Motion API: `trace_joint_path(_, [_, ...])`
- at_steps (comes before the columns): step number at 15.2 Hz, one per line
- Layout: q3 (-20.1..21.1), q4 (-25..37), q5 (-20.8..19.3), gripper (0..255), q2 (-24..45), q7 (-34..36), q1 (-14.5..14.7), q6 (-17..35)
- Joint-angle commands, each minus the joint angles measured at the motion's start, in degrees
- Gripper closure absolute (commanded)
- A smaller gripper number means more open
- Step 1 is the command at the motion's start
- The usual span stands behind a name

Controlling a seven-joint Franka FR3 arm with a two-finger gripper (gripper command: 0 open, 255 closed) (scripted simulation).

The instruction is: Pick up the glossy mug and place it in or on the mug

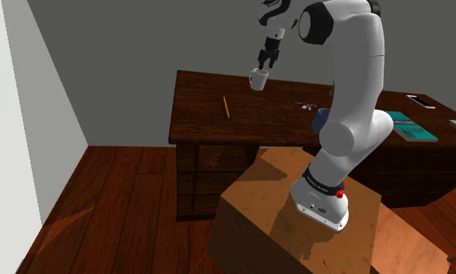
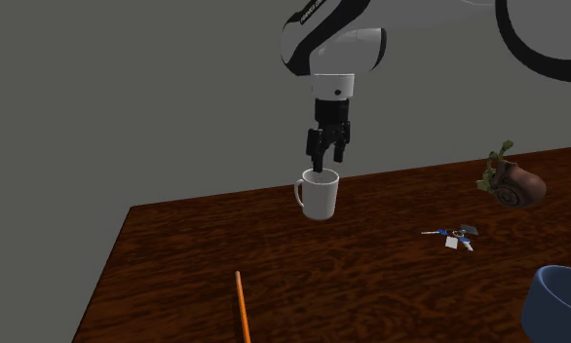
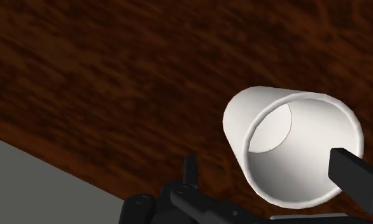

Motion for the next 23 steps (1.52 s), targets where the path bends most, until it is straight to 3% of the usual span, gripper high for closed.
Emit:
trace_joint_path(1, [0.2, 1.1, 0.6, 0, 1.6, -0.3, -0.7, 0.4])
trace_joint_path(8, [0.6, -2.4, 1.2, 0, 2.6, -0.8, -0.4, 4.9])
trace_joint_path(15, [0.6, -2.4, 1.2, 0, 2.6, -0.8, -0.4, 4.9])
trace_joint_path(16, [0.6, -2.4, 1.2, 255, 2.6, -0.8, -0.4, 4.9])
trace_joint_path(23, [0.6, -2.4, 1.2, 255, 2.6, -0.8, -0.4, 4.9])
